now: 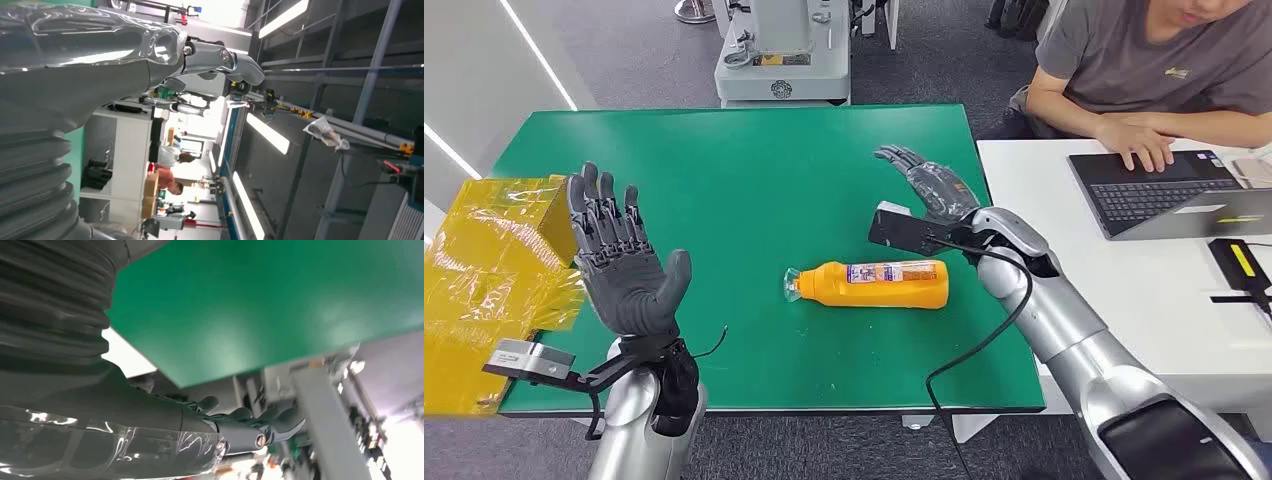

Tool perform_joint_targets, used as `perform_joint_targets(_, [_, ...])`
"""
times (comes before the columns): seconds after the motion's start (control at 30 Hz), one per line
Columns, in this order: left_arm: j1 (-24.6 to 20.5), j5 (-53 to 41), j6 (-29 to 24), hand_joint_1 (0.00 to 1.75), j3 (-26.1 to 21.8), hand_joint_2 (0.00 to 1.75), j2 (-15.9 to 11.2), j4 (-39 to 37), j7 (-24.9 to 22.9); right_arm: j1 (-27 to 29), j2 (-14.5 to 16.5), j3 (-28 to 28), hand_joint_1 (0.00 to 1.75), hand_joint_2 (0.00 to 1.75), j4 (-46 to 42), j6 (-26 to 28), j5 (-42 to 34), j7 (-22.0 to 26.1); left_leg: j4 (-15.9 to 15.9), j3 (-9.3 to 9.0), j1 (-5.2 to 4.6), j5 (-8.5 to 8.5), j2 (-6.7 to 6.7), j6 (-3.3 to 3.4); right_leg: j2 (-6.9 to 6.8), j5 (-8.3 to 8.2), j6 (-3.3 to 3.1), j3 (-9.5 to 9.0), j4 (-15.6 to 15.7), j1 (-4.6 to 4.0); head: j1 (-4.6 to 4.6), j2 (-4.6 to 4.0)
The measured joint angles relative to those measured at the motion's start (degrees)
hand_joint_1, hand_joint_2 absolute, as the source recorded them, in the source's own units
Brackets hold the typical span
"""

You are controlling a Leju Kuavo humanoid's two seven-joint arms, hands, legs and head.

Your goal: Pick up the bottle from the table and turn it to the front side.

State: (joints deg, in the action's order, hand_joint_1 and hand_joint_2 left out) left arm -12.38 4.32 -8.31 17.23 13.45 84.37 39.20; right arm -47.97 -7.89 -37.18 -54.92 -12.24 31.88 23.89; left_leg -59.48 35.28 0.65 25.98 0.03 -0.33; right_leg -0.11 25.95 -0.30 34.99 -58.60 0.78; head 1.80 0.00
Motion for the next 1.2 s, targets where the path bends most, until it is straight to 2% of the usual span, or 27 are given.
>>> perform_joint_targets(0.27, [-0.45, 1.46, -0.81, 0.00, 0.87, 1.75, -0.11, 0.02, -0.05, -5.73, 1.43, -5.73, 0.00, 1.75, 11.11, -6.78, -6.75, 3.98, 0.00, -0.01, 0.01, -0.01, -0.02, -0.01, -0.04, 0.00, -0.01, -0.01, -0.01, -0.01, 0.00, 0.00])
perform_joint_targets(0.47, [-0.45, 1.66, -0.90, 0.00, 1.27, 1.75, -0.28, 0.02, -0.13, -6.54, 1.96, -8.65, 0.00, 1.75, 18.58, -8.93, -9.61, 4.66, 0.00, 0.00, 0.00, 0.00, -0.02, 0.00, -0.04, 0.01, 0.01, 0.00, 0.00, 0.00, 0.01, 0.00])
perform_joint_targets(0.77, [-0.44, 1.91, -0.87, 0.00, 2.39, 1.75, -0.56, 0.02, -0.39, -5.69, 1.91, -11.29, 0.00, 1.75, 25.09, -7.88, -9.80, 3.30, -0.01, -0.02, 0.00, 0.00, -0.01, 0.00, -0.01, 0.00, 0.00, 0.01, 0.02, 0.00, 0.01, 0.00])
perform_joint_targets(1.2, [-0.44, 2.17, -1.00, 0.00, 3.22, 1.75, -0.70, 0.02, -1.37, -3.12, 1.51, -13.24, 0.00, 1.75, 28.70, -5.39, -9.86, 1.93, -0.01, -0.02, 0.00, 0.00, 0.00, 0.00, 0.01, 0.01, 0.01, 0.01, 0.01, 0.00, 0.00, 0.00])
